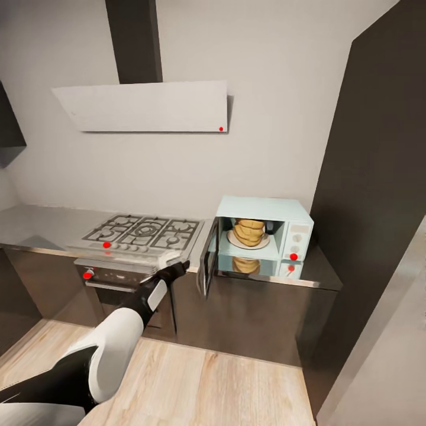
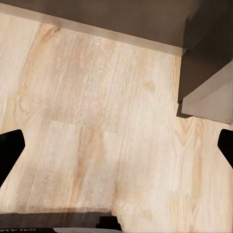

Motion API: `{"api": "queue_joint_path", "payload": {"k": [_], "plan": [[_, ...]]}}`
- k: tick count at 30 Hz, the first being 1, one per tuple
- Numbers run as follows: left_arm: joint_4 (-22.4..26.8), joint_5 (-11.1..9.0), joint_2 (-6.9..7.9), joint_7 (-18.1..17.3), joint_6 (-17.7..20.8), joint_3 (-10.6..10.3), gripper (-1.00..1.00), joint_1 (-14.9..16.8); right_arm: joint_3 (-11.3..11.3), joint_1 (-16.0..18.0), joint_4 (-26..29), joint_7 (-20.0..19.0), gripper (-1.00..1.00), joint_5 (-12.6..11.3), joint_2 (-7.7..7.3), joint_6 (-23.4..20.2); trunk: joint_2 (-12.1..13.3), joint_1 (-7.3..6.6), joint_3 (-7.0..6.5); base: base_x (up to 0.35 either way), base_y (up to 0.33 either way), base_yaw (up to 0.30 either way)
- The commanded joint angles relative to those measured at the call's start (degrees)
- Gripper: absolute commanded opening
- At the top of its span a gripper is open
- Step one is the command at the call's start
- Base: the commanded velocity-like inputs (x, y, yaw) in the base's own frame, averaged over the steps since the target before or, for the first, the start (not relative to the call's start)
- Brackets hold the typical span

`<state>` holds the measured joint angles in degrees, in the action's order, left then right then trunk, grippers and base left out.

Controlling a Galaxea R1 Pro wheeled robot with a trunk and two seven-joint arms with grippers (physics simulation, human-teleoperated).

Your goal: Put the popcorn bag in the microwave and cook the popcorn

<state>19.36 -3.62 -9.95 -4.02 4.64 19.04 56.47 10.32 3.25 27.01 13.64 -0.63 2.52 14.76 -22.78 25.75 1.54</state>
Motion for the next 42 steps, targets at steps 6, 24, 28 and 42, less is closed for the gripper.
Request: {"api": "queue_joint_path", "payload": {"k": [6,24,28,42], "plan": [[-0.1,-0.1,0.72,-0.3,0.8,0.1,1.0,-0.8,0.4,0.3,-0.3,0.5,1.0,0.0,-0.06,0.2,-0.1,0.04,0.13,0.0,0.0,0.0],[-0.2,0.4,-0.05,-0.3,0.3,-0.7,1.0,-1.5,4.9,4.9,-0.5,1.2,1.0,0.1,2.93,-0.6,-0.1,0.04,0.13,0.009,-0.014,-0.134],[-0.2,0.5,-0.05,-0.3,0.3,-0.7,1.0,-1.5,8.8,6.7,-0.5,3.1,1.0,2.4,6.39,-1.3,-0.1,0.04,0.13,0.104,-0.152,0.0],[-0.2,0.4,-0.05,-0.3,0.3,-0.6,1.0,-1.8,10.8,8.4,-2.5,5.7,1.0,3.5,7.1,-4.3,-0.1,0.04,0.13,0.068,-0.064,0.0]]}}
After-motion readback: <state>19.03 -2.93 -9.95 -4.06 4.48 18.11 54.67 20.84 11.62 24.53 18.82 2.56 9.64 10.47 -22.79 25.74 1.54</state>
